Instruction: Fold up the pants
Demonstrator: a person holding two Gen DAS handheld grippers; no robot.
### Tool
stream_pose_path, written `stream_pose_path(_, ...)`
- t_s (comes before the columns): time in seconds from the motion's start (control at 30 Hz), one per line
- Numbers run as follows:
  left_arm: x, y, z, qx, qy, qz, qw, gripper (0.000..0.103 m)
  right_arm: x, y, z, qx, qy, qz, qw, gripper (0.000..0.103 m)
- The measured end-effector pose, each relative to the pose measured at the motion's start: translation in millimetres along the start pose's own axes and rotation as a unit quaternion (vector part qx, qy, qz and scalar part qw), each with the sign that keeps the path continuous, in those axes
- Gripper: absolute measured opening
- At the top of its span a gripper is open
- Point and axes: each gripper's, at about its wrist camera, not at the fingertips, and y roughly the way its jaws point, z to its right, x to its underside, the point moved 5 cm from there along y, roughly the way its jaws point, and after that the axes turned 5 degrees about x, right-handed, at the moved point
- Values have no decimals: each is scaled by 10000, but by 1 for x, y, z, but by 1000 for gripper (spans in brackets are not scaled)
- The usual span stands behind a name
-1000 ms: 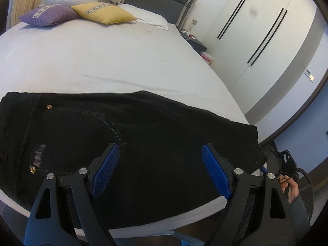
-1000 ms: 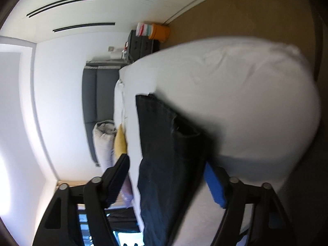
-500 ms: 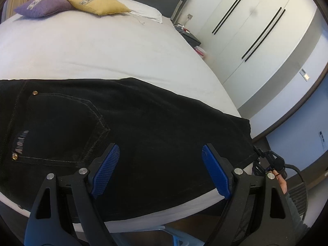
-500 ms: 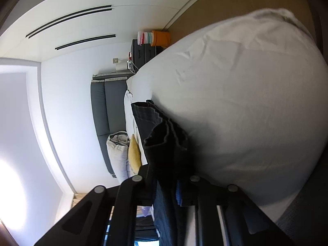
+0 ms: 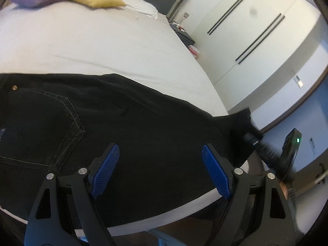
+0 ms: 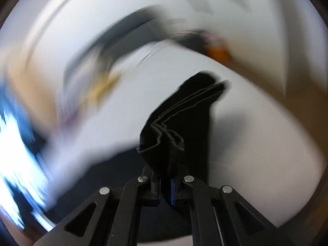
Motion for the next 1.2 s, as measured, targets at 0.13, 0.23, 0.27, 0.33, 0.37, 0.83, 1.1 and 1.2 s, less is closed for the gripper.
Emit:
stream_pose_path(0.13,-9,12,5,313,-170,-74,9993,85,30,24,-70,156,-1412,-309,9894,6)
stream_pose_path(0.23,-15,31,8,535,-338,-237,9977,92,45,30,-81,292,-1780,-394,9828,6)
stream_pose_path(0.27,-17,39,10,606,-407,-312,9968,92,45,30,-81,303,-1795,-389,9825,6)
stream_pose_path(0.33,-21,61,15,795,-583,-552,9936,92,38,30,-76,309,-1748,-314,9836,6)
stream_pose_path(0.37,-24,73,19,926,-699,-658,9911,92,40,26,-78,334,-1793,-227,9830,6)
stream_pose_path(0.83,-41,179,75,1495,-744,-1869,9681,93,62,-8,-105,640,-2830,388,9562,6)
stream_pose_path(1.1,-42,168,74,1663,-600,-1756,9685,7,65,-17,-129,623,-3194,539,9440,7)
stream_pose_path(1.2,-44,152,61,1650,-638,-1602,9711,6,66,-20,-144,490,-3278,576,9417,7)
